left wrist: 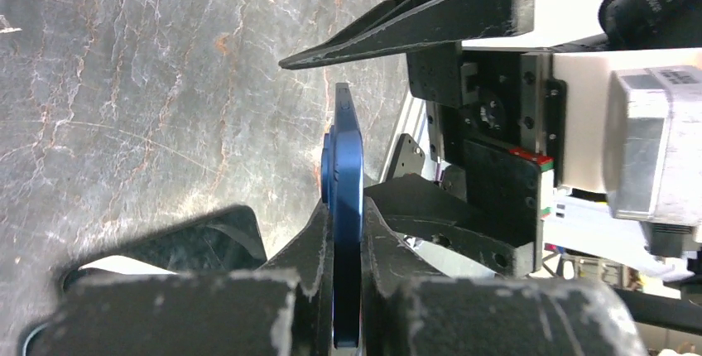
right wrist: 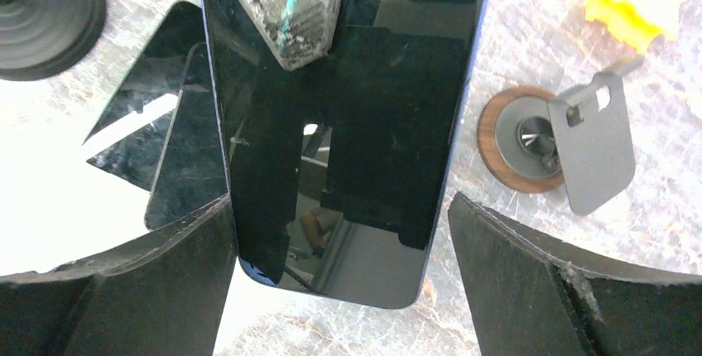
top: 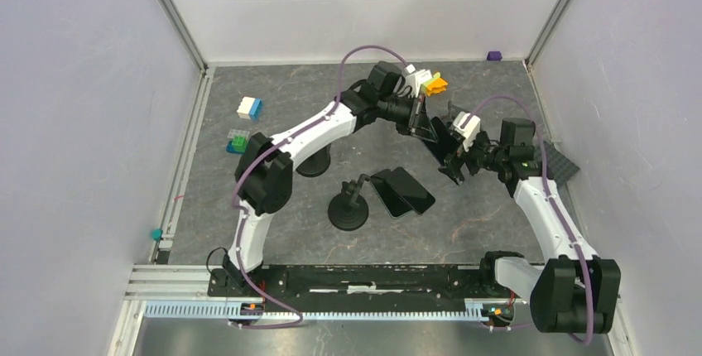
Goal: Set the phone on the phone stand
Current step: Pick up the phone at the center of the board.
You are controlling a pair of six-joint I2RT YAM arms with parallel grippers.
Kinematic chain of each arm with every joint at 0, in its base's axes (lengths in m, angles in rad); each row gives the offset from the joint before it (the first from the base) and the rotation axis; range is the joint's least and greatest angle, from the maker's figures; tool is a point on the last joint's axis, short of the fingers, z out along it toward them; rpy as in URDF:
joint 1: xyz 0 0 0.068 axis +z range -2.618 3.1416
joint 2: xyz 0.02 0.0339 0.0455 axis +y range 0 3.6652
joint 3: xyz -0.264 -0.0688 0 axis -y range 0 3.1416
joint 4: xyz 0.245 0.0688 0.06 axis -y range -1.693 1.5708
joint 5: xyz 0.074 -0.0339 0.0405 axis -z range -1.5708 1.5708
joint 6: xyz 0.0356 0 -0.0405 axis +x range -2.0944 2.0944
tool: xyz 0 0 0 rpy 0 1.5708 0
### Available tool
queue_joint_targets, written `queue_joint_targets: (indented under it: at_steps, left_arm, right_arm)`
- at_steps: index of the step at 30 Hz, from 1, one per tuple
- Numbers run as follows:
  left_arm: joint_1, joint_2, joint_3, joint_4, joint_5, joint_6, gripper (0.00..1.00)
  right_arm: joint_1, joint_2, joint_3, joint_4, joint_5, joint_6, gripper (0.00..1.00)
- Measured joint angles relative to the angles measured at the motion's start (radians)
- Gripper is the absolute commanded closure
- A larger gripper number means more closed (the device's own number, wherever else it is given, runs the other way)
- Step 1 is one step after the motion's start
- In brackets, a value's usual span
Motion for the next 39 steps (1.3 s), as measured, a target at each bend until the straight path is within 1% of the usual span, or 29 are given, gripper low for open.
queue_joint_targets:
  at_steps: [2,7,10,15,22,26,32,36,37,39]
  left_arm:
    - [0.000,-0.055,-0.033,-0.004,-0.018,0.013,0.98]
    - [-0.013,-0.177,-0.153,0.010,-0.078,0.020,0.98]
    - [-0.026,-0.206,-0.201,0.021,-0.107,0.019,0.98]
    - [-0.039,-0.214,-0.252,0.034,-0.137,0.007,0.98]
    - [-0.039,-0.237,-0.271,0.057,-0.161,-0.005,0.98]
    - [-0.038,-0.254,-0.287,0.076,-0.171,-0.014,0.98]
    - [-0.038,-0.256,-0.291,0.094,-0.173,-0.034,0.98]
    - [-0.038,-0.256,-0.300,0.103,-0.173,-0.044,0.98]
    - [-0.038,-0.256,-0.302,0.105,-0.174,-0.045,0.98]
    - [-0.038,-0.256,-0.303,0.109,-0.174,-0.051,0.98]
  right_arm:
    - [0.024,-0.029,0.001,0.002,0.010,0.011,0.02]
    - [0.135,-0.111,-0.002,0.049,0.059,0.067,0.02]
    - [0.198,-0.134,-0.002,0.084,0.115,0.103,0.02]
    - [0.280,-0.125,-0.002,0.102,0.204,0.138,0.02]
    - [0.296,-0.112,-0.002,0.107,0.282,0.165,0.03]
    - [0.299,-0.111,-0.003,0.109,0.295,0.173,0.07]
    - [0.301,-0.103,-0.007,0.109,0.303,0.180,0.10]
    - [0.303,-0.096,-0.008,0.109,0.307,0.182,0.17]
    - [0.304,-0.095,-0.008,0.108,0.308,0.182,0.17]
    - [0.308,-0.095,-0.008,0.106,0.309,0.182,0.15]
